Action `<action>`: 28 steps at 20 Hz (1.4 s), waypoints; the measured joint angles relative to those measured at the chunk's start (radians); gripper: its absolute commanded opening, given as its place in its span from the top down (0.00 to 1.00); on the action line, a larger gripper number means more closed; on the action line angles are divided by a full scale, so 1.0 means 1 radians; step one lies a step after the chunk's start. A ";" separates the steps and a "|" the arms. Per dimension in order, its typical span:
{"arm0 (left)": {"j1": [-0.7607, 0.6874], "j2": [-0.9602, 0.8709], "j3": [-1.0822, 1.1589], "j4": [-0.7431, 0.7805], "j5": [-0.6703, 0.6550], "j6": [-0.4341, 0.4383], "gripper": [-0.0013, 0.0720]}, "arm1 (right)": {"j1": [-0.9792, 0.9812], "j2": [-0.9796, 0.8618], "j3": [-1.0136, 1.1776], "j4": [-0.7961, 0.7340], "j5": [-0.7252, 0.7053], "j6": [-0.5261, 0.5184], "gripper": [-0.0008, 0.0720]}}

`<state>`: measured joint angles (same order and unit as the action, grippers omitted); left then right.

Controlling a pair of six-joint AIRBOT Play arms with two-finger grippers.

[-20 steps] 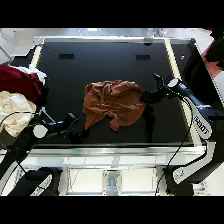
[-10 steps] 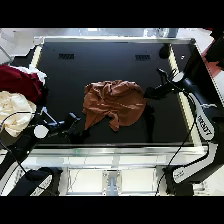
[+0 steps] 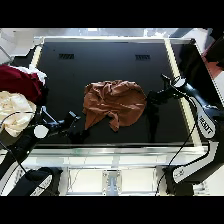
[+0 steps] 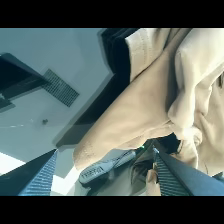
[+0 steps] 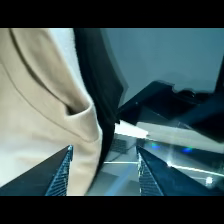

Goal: Fold the shirts.

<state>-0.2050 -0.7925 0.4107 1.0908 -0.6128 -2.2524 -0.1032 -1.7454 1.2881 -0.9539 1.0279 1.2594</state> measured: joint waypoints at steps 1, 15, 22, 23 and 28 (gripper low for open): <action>0.000 0.000 0.000 -0.001 0.002 0.000 0.04 | 0.005 -0.008 -0.005 0.029 -0.010 -0.008 0.36; -0.092 -0.011 -0.138 -0.053 0.216 -0.260 0.30 | 0.050 -0.012 -0.005 0.108 0.027 -0.045 0.96; -0.238 -0.064 -0.168 -0.076 0.395 -0.299 0.31 | 0.050 0.019 -0.003 0.114 0.046 -0.045 0.96; -0.249 -0.072 -0.169 -0.078 0.407 -0.299 0.33 | 0.050 0.021 -0.003 0.113 0.049 -0.045 0.96; -0.271 -0.097 -0.167 -0.103 0.440 -0.302 0.33 | 0.050 0.026 -0.003 0.114 0.052 -0.046 0.96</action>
<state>-0.4763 -0.8894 0.2436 0.9882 -0.1730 -2.5542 -0.0536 -1.7199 1.2846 -0.8398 1.0801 1.2133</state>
